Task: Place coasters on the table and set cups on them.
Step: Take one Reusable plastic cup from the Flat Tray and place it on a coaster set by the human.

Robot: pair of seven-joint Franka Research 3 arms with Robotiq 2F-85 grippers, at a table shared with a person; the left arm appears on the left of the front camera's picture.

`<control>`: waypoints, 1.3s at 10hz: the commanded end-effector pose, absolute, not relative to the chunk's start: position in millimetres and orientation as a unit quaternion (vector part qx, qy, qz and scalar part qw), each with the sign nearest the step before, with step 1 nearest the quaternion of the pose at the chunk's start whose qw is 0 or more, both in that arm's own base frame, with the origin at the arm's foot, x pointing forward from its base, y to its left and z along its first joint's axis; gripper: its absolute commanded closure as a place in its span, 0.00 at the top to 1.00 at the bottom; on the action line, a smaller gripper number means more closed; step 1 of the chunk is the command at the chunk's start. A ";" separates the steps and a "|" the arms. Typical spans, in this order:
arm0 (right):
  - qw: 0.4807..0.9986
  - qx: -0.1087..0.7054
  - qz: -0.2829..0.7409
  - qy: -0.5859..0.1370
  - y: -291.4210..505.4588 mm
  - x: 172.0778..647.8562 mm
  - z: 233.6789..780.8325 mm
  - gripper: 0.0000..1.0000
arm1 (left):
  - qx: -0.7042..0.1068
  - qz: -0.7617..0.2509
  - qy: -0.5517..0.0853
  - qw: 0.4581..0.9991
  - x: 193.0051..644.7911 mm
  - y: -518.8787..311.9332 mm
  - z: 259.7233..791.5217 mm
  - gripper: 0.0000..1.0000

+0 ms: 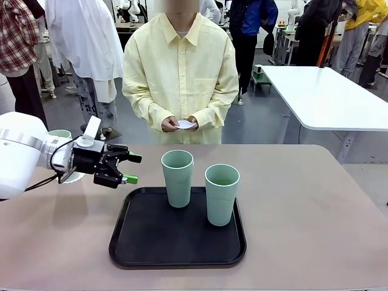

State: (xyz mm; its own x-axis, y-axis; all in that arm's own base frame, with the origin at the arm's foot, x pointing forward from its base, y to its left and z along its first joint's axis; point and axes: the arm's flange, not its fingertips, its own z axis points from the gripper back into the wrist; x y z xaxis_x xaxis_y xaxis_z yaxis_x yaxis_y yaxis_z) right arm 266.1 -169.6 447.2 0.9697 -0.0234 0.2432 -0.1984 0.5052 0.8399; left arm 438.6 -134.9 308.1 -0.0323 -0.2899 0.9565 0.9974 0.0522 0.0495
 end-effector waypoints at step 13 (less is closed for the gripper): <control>0.854 0.504 0.054 -0.120 -169.9 268.0 447.1 1.00 | -0.452 -0.584 -0.397 0.545 472.8 -222.6 239.2 1.00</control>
State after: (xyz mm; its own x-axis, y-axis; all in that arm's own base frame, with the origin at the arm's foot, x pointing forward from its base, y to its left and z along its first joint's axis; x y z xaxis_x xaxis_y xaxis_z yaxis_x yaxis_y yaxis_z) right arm 266.0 -169.6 447.2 0.9697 -0.0235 0.2433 -0.1985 0.5052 0.8399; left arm 467.3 -216.9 243.7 0.0355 -0.2722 0.9616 0.9966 -0.0621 -0.0543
